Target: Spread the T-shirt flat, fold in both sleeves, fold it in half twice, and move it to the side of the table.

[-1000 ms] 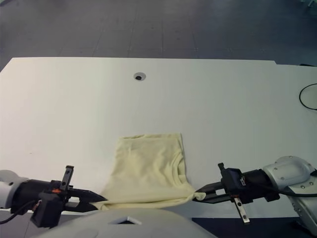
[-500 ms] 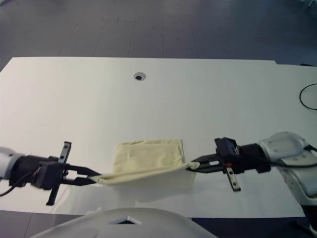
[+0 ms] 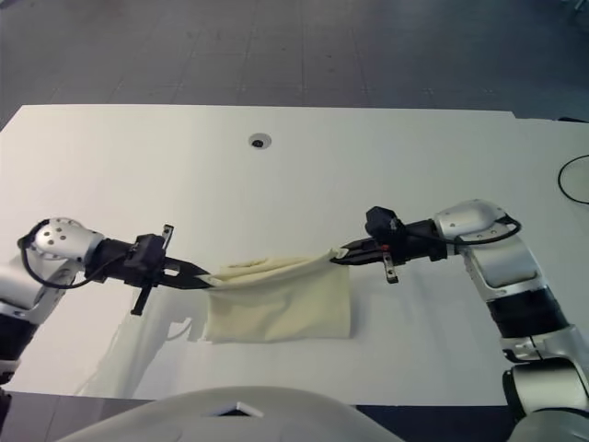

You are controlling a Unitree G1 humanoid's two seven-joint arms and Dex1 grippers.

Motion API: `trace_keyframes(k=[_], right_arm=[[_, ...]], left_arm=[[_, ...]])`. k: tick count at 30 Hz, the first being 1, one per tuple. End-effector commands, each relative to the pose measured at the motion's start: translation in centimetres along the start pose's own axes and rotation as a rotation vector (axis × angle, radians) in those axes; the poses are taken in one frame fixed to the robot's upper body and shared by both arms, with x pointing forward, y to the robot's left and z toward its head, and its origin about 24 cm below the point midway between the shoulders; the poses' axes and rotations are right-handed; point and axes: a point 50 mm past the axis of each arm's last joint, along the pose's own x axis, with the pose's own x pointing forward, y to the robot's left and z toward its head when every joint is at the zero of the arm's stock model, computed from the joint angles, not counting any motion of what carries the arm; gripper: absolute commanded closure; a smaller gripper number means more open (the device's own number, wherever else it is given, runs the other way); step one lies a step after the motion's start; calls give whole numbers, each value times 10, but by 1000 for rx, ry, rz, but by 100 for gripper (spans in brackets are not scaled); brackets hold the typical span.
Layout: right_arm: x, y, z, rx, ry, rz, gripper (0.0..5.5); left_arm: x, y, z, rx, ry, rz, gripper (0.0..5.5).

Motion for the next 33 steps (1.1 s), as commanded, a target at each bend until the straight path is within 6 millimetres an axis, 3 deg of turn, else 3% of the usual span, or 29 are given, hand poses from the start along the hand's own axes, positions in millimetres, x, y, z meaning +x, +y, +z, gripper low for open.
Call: trace_keyframes(k=[1,13,14,20,21,33], right_arm=[[-1,-11,-4,-4,33,-30,548],[13,-30,-19,60,5,-61,548],[14,-32,-21,74,-2,-67,548],[15,-36,-32,138,-30,-92,548],[14,-36,-33,144,-29,-100,511],[-22,-48,-43,309,-129,-352,320]], left_arm=[[-2,11,-6,-12,21,14,540],[0,34,-31,-112,23,71,540],[2,36,-33,-121,23,77,504],[5,60,-33,-141,-69,214,415],[5,62,-32,-144,-89,226,397],[-8,77,-28,-138,-200,455,194]])
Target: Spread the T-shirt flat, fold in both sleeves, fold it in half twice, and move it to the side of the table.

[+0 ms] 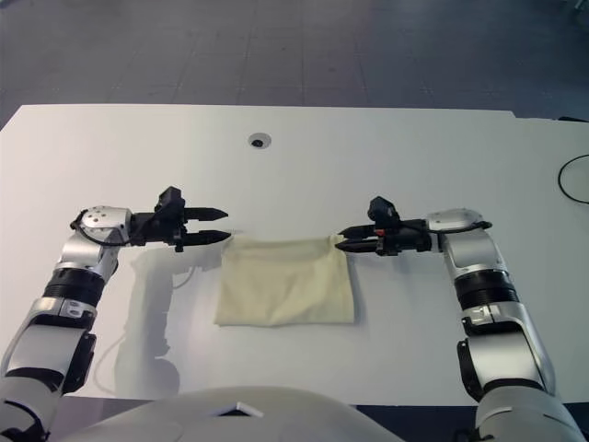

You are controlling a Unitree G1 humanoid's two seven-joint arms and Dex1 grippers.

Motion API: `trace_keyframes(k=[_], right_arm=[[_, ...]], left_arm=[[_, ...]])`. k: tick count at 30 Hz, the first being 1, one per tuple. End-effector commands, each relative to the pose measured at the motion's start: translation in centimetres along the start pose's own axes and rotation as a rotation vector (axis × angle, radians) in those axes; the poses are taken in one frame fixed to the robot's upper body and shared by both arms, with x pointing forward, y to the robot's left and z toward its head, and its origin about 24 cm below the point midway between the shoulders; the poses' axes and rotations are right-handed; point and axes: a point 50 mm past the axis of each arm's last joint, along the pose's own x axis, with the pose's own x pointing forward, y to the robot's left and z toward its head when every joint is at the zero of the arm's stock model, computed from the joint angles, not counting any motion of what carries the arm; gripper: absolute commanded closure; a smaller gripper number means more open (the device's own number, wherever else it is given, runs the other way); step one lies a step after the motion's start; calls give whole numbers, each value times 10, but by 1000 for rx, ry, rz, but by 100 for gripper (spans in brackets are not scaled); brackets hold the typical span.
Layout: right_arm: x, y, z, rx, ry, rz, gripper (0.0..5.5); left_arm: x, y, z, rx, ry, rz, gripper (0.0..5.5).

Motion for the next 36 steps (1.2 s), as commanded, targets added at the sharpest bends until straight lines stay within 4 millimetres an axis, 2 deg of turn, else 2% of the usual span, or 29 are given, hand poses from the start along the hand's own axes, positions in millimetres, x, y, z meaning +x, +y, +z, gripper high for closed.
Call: trace_keyframes(k=[1,4,6,7,8,12,16,25,26,30,36], right_arm=[[-18,-12,9,15,-50,-130,306],[-22,-12,18,-9,-107,-154,247],[-18,-7,27,-38,-145,-138,215],[-14,-4,32,-56,-168,-121,241],[-11,0,36,-70,-187,-107,245],[6,25,41,-100,-211,21,312],[28,43,33,-52,-177,110,390],[77,48,22,25,-136,136,534],[82,46,21,33,-130,126,550],[92,37,15,81,-106,87,550],[91,30,-3,129,-29,34,550]], left_arm=[[-5,8,9,63,-28,97,179],[-9,7,22,122,-114,147,118],[-8,-1,32,155,-178,136,85],[-6,-9,37,168,-205,107,75],[-4,-16,40,178,-219,83,55],[9,-48,38,188,-193,-44,112],[22,-67,17,153,-82,-91,193],[42,-73,-10,177,-2,-119,344],[43,-73,-14,171,8,-122,329],[44,-71,-28,116,41,-117,284],[34,-63,-40,41,62,-79,194]])
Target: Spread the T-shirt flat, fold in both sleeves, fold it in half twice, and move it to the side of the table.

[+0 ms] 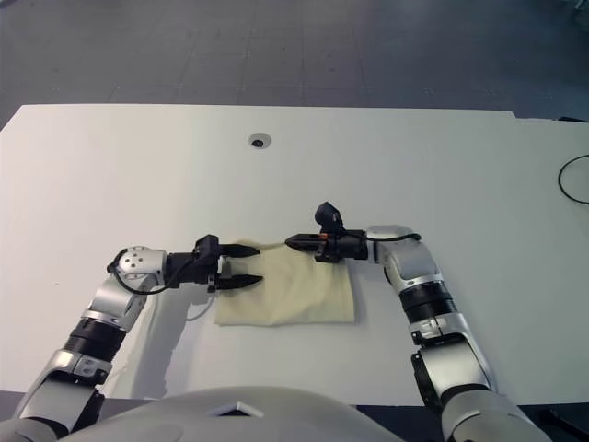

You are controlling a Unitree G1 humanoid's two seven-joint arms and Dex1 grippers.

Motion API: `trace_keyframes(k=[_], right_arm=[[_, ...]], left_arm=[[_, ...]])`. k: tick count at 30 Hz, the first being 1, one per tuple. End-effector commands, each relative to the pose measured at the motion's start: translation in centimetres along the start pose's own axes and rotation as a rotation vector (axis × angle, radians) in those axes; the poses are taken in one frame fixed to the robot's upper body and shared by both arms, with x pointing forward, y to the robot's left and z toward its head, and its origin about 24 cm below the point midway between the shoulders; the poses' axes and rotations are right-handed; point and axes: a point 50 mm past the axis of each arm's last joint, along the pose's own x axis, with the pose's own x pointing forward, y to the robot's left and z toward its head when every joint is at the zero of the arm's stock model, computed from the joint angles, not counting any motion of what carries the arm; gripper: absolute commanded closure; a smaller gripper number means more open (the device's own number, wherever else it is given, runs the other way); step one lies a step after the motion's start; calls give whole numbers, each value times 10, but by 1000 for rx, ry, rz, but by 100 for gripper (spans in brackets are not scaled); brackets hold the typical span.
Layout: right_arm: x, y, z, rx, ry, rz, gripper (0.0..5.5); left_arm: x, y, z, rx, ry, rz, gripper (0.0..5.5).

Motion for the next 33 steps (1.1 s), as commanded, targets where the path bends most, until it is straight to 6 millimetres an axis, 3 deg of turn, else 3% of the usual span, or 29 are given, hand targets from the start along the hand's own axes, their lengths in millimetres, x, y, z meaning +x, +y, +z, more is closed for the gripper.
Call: trace_keyframes(k=[1,7,11,17,21,26,30,33], right_arm=[[-4,-6,-6,24,34,-39,550],[-11,1,-6,36,19,6,550],[-15,6,8,21,-52,27,550],[-27,6,49,22,-295,-23,550],[-32,11,59,14,-343,-17,550],[-23,31,47,-35,-224,88,550],[-8,51,26,-51,-93,206,550],[0,58,14,-45,-23,253,550]], left_arm=[[-10,7,-6,-36,17,39,174],[-12,9,-7,-63,-3,37,85],[-11,7,-5,-64,-20,15,15],[-14,9,5,-57,-49,-3,12],[-21,17,20,-34,-100,27,12],[-39,31,57,31,-235,89,12],[-64,42,95,112,-365,200,12],[-84,46,113,172,-419,322,12]])
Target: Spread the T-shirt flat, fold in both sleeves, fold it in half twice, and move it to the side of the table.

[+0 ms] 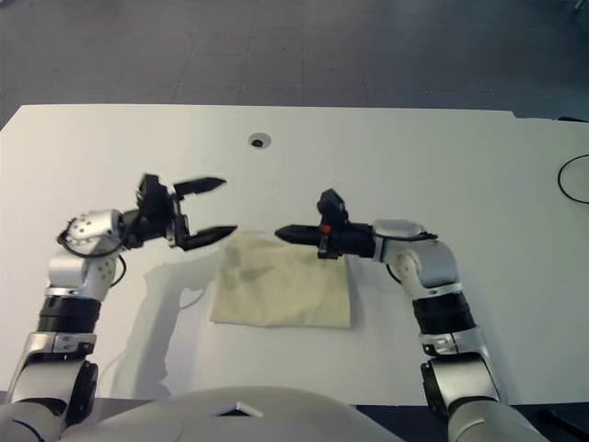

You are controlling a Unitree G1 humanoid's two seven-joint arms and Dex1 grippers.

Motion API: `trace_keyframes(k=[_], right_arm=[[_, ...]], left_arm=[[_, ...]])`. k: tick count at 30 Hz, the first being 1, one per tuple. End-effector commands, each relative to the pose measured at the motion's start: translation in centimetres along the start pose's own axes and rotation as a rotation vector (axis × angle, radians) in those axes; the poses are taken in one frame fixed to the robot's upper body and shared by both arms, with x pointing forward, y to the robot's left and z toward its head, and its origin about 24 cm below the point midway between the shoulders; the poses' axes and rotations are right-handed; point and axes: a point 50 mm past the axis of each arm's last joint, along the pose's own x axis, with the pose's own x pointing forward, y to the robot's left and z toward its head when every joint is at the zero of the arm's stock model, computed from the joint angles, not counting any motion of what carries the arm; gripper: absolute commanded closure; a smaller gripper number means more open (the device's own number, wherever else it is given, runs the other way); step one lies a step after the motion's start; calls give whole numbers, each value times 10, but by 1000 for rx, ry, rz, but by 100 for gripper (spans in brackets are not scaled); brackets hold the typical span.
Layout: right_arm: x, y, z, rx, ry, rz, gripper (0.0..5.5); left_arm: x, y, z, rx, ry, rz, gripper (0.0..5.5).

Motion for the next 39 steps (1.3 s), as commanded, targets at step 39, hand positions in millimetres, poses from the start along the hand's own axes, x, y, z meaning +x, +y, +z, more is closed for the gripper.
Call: trace_keyframes(k=[39], right_arm=[[-146,-105,-91,537,42,-1584,550]], left_arm=[[-18,23,-12,271,96,707,12]])
